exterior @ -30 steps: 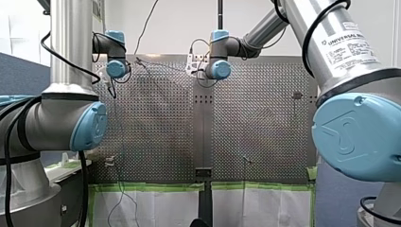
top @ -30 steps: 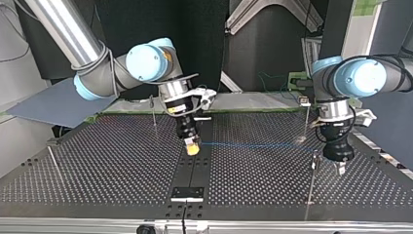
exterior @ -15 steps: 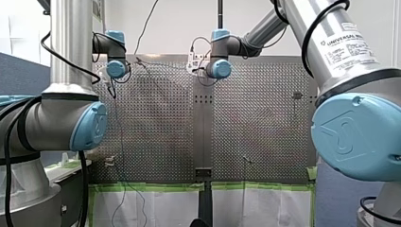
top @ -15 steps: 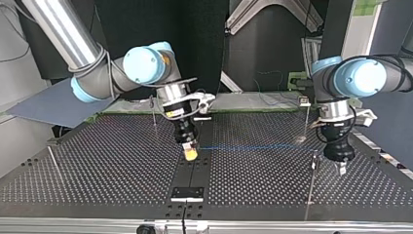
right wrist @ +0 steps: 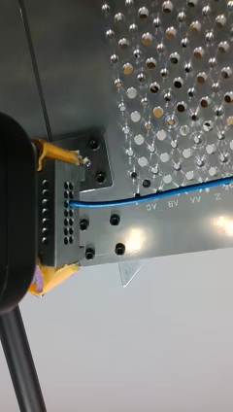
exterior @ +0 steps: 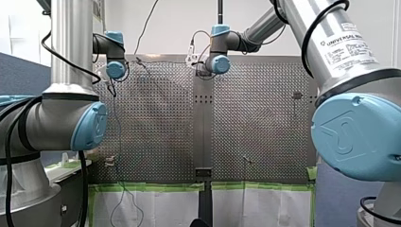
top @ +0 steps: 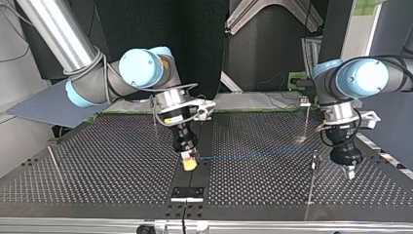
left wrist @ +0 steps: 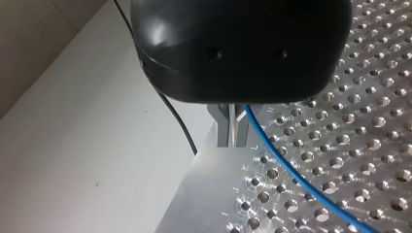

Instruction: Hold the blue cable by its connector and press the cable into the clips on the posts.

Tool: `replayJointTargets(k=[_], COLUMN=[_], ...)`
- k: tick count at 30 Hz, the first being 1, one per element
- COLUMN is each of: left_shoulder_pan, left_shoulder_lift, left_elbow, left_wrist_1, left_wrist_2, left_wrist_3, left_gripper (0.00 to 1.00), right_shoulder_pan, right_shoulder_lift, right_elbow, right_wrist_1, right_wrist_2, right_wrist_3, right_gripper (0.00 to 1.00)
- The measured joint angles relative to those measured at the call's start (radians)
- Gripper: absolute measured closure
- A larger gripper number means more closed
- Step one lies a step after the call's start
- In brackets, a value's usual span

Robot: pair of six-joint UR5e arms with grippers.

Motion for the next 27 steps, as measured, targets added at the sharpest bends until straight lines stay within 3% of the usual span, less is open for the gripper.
replayJointTargets(k=[21,22,23,24,26,27], left_shoulder_pan=[0.012,0.012,0.012,0.012,0.011,0.011], left_shoulder_lift=[-0.013,-0.013,-0.013,-0.013,-0.013,-0.013], left_elbow=[0.028,0.029,0.029,0.029,0.029,0.03], left_wrist_1=[0.009,0.009,0.009,0.008,0.008,0.006], left_wrist_2=[0.013,0.014,0.015,0.019,0.026,0.028], left_wrist_3=[-0.041,-0.042,-0.042,-0.043,-0.044,-0.044], left_gripper=[0.92,0.88,0.75,0.75,0.63,0.63], right_shoulder_pan=[0.015,0.016,0.016,0.017,0.018,0.019], right_shoulder_lift=[0.073,0.076,0.077,0.078,0.079,0.079], right_elbow=[-0.078,-0.084,-0.087,-0.09,-0.096,-0.097], right_wrist_1=[0.045,0.047,0.048,0.049,0.053,0.055], right_wrist_2=[-0.008,-0.008,-0.008,-0.008,-0.008,-0.008], right_wrist_3=[0.0,0.0,0.0,0.0,0.0,0.0], right_gripper=[1.0,1.0,1.0,1.0,1.0,1.0])
